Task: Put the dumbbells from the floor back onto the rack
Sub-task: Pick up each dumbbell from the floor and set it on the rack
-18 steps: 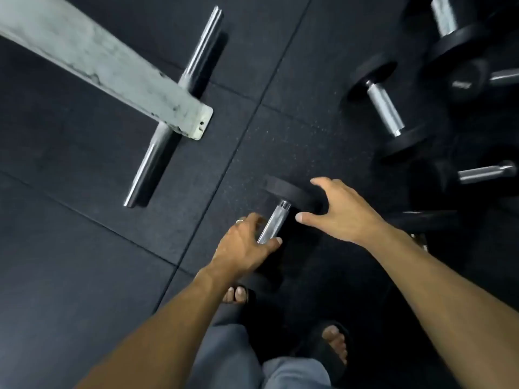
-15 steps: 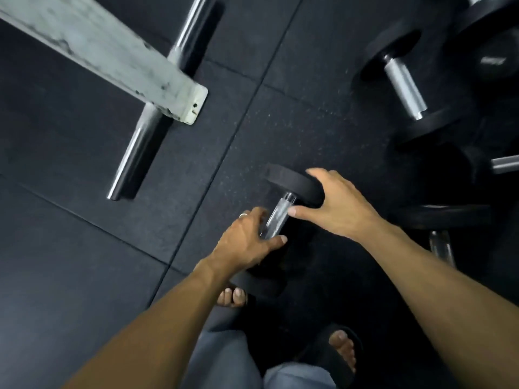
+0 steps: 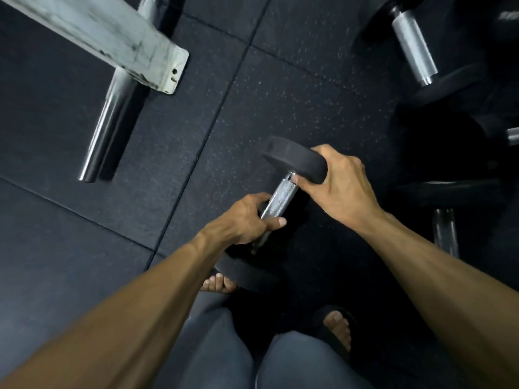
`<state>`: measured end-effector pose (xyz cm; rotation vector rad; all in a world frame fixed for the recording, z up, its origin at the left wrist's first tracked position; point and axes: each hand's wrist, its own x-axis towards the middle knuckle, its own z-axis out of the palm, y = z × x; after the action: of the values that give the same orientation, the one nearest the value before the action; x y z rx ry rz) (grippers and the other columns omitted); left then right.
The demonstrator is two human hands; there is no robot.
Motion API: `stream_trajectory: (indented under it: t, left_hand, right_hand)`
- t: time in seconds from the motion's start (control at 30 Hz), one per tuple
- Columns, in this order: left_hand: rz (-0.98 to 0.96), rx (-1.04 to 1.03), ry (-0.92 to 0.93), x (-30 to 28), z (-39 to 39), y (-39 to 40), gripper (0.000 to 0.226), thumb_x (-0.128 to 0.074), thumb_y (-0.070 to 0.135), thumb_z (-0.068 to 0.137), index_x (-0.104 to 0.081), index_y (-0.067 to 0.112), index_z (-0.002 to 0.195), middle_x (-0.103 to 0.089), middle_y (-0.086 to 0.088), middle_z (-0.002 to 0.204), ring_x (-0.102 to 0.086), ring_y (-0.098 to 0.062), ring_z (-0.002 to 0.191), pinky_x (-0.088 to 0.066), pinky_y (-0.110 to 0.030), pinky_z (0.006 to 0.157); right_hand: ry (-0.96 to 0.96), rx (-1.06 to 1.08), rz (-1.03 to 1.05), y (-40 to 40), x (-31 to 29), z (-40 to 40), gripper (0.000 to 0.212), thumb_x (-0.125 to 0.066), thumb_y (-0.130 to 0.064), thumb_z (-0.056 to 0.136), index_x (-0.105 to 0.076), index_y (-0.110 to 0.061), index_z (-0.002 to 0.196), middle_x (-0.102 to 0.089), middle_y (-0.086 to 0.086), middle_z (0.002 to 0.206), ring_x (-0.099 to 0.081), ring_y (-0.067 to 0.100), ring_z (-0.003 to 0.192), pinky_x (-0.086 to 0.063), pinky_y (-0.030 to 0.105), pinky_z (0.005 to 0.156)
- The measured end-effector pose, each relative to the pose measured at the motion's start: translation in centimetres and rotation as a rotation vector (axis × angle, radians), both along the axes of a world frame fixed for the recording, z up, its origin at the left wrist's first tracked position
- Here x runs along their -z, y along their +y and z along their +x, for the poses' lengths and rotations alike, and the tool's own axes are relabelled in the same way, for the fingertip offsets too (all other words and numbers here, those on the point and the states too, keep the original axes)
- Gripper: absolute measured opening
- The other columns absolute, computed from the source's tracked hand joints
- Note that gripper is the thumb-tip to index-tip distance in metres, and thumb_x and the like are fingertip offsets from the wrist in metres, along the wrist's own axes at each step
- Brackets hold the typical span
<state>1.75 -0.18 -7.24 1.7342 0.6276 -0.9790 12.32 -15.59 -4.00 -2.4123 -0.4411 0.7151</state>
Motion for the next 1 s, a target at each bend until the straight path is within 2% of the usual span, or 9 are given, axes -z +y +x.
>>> stream_trajectory:
  t: [0.1, 0.2, 0.4, 0.53, 0.6, 0.67, 0.77, 0.9, 1.0]
  left_hand:
    - [0.002, 0.044, 0.003, -3.9, 0.7, -1.1, 0.058, -0.071, 0.036, 0.085, -0.048, 0.024, 0.137, -0.064, -0.004, 0.111, -0.063, -0.023, 0.1, -0.051, -0.039, 0.094]
    - [-0.024, 0.082, -0.019, -9.7, 1.9, -2.4, 0.053, -0.071, 0.038, 0.085, -0.052, 0.025, 0.132, -0.067, -0.003, 0.108, -0.065, -0.023, 0.099, -0.052, -0.045, 0.094]
    - [-0.065, 0.21, -0.161, -25.8, 6.0, -5.5, 0.044, -0.07, 0.037, 0.086, -0.054, 0.025, 0.125, -0.065, 0.001, 0.102, -0.064, -0.02, 0.097, -0.052, -0.039, 0.093]
    - [-0.097, 0.35, -0.29, -38.4, 9.2, -8.2, 0.023, -0.07, 0.034, 0.086, -0.055, 0.032, 0.104, -0.065, 0.004, 0.094, -0.06, -0.009, 0.081, -0.049, -0.029, 0.079]
    - [-0.101, 0.428, -0.343, -44.8, 10.6, -10.0, 0.024, -0.07, 0.035, 0.086, -0.057, 0.032, 0.106, -0.064, 0.009, 0.09, -0.06, -0.009, 0.082, -0.048, -0.028, 0.078]
    - [-0.107, 0.503, -0.411, -51.0, 11.7, -12.5, 0.033, -0.07, 0.038, 0.085, -0.058, 0.03, 0.115, -0.066, 0.008, 0.095, -0.063, -0.011, 0.089, -0.052, -0.03, 0.085]
    - [-0.15, 0.593, -0.493, -58.8, 12.6, -17.1, 0.031, -0.072, 0.034, 0.085, -0.059, 0.029, 0.113, -0.065, 0.011, 0.085, -0.062, -0.006, 0.078, -0.05, -0.021, 0.076]
    - [-0.24, 0.671, -0.568, -65.6, 12.4, -25.1, 0.043, -0.077, 0.041, 0.076, -0.062, 0.025, 0.113, -0.068, 0.009, 0.093, -0.064, -0.01, 0.089, -0.051, -0.032, 0.091]
    - [-0.3, 0.691, -0.603, -69.1, 10.9, -32.8, 0.027, -0.077, 0.03, 0.08, -0.064, 0.027, 0.104, -0.066, 0.01, 0.083, -0.062, -0.008, 0.079, -0.052, -0.029, 0.083]
  right_hand:
    - [0.003, 0.035, -0.02, -1.5, -4.2, 0.3, 0.044, -0.078, -0.037, 0.08, -0.061, -0.017, 0.116, -0.072, 0.003, 0.098, -0.068, 0.023, 0.093, -0.054, 0.04, 0.087]
    - [-0.026, 0.062, -0.032, -3.2, -10.5, 1.0, 0.044, -0.078, -0.038, 0.079, -0.063, -0.017, 0.114, -0.074, 0.004, 0.095, -0.069, 0.025, 0.092, -0.053, 0.039, 0.086]
    - [-0.151, 0.146, -0.038, -7.7, -27.6, 2.9, 0.046, -0.077, -0.038, 0.079, -0.061, -0.018, 0.117, -0.074, 0.006, 0.095, -0.069, 0.029, 0.094, -0.052, 0.044, 0.089]
    - [-0.249, 0.205, -0.051, -11.6, -41.4, 3.2, 0.047, -0.075, -0.036, 0.081, -0.059, -0.017, 0.121, -0.074, 0.005, 0.094, -0.07, 0.027, 0.09, -0.054, 0.042, 0.086]
    - [-0.298, 0.267, -0.045, -14.1, -48.1, 2.8, 0.045, -0.074, -0.036, 0.082, -0.058, -0.019, 0.121, -0.073, 0.001, 0.091, -0.069, 0.022, 0.086, -0.056, 0.039, 0.084]
    - [-0.347, 0.331, -0.05, -16.8, -54.6, 1.9, 0.044, -0.072, -0.036, 0.084, -0.058, -0.02, 0.122, -0.07, -0.003, 0.088, -0.068, 0.019, 0.083, -0.056, 0.037, 0.081]
    - [-0.449, 0.416, -0.087, -21.4, -62.8, 0.3, 0.048, -0.072, -0.038, 0.083, -0.056, -0.02, 0.125, -0.072, -0.001, 0.093, -0.068, 0.02, 0.088, -0.056, 0.037, 0.082]
    - [-0.59, 0.463, -0.189, -29.1, -70.7, -2.4, 0.052, -0.073, -0.041, 0.08, -0.057, -0.02, 0.125, -0.074, 0.007, 0.101, -0.068, 0.03, 0.098, -0.054, 0.039, 0.084]
    - [-0.63, 0.467, -0.252, -36.1, -75.3, -4.9, 0.05, -0.073, -0.039, 0.08, -0.059, -0.02, 0.123, -0.073, 0.009, 0.103, -0.066, 0.033, 0.099, -0.052, 0.039, 0.082]
